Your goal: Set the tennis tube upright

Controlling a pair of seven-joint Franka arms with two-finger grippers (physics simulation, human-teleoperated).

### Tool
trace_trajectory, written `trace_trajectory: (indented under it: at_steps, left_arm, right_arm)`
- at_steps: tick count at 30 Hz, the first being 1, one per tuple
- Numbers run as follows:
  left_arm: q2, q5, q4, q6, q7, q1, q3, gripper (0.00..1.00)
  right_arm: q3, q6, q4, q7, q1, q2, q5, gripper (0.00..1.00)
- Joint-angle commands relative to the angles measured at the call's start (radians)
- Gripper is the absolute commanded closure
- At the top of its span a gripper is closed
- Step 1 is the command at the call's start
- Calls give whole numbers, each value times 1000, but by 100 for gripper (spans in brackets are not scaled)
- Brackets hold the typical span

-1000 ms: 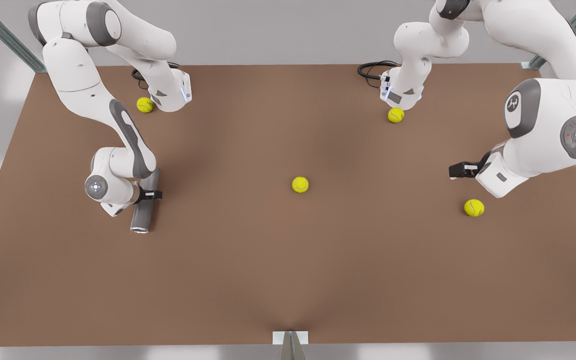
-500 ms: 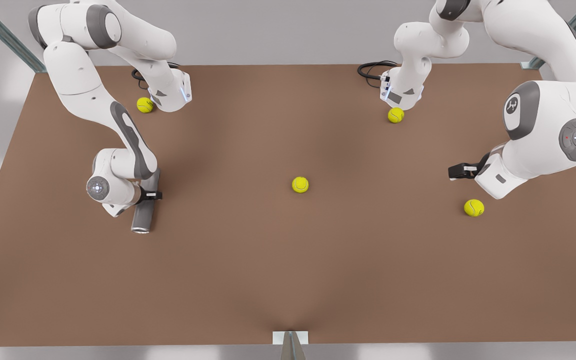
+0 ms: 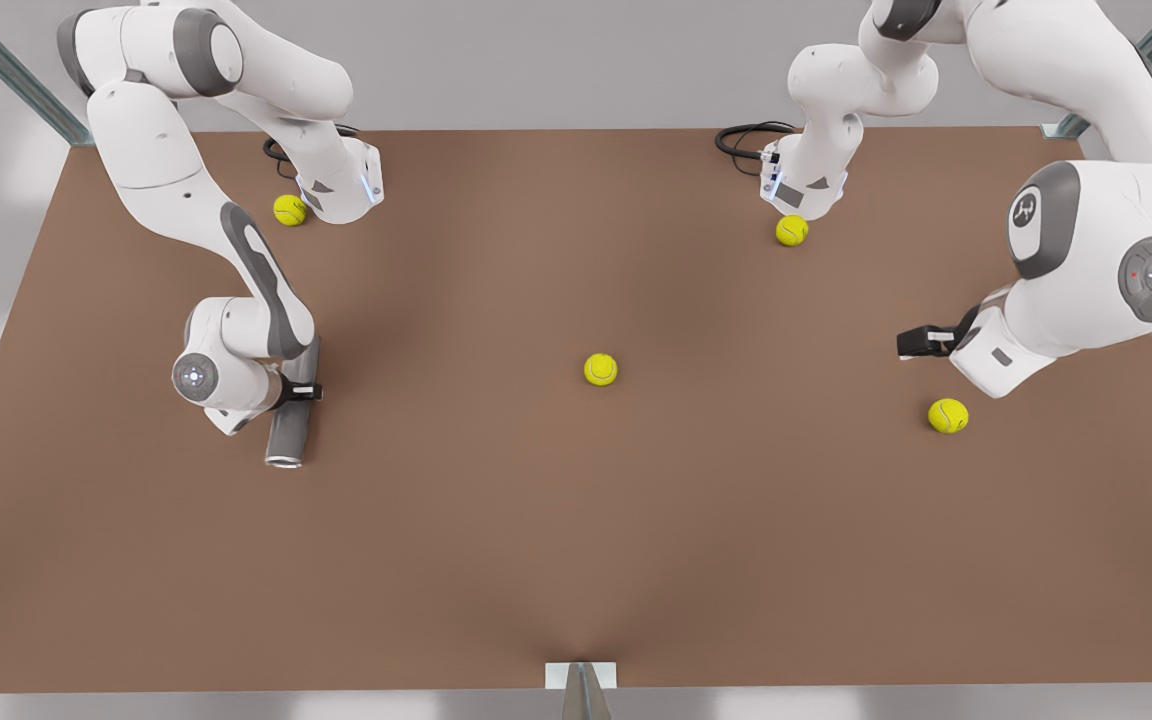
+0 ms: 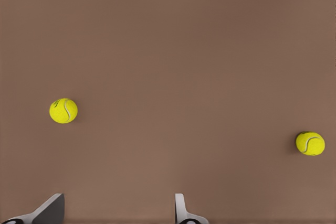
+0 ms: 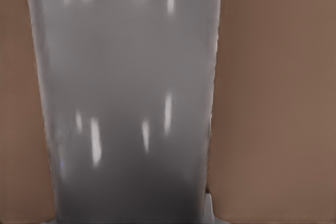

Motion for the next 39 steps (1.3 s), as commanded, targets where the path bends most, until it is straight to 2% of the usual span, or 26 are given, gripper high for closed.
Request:
trace_trajectory:
  at_steps: [1,5,12,22,28,32,39]
  left_arm:
    - [0,0,0,0,2,0,0,0]
    - [0,0,0,0,0,0,0,0]
    - [0,0,0,2,2,0,0,0]
    - [0,1,0,3,0,22,-2,0]
    - [0,1,0,3,-2,63,-37,0]
    - [0,1,0,3,0,84,-58,0]
    - [0,1,0,5,0,92,-66,0]
  right_arm:
    - [0,-5,0,5,0,-1,-7,47]
    - [0,-86,66,2,3,-8,-7,47]
    - [3,-114,161,-6,47,-3,-7,47]
    - [1,-102,289,-62,184,12,-78,47]
    - [1,-100,408,-144,254,101,-81,47]
    - [3,-50,410,-162,319,106,-147,47]
    - [1,-62,500,-335,394,137,-162,47]
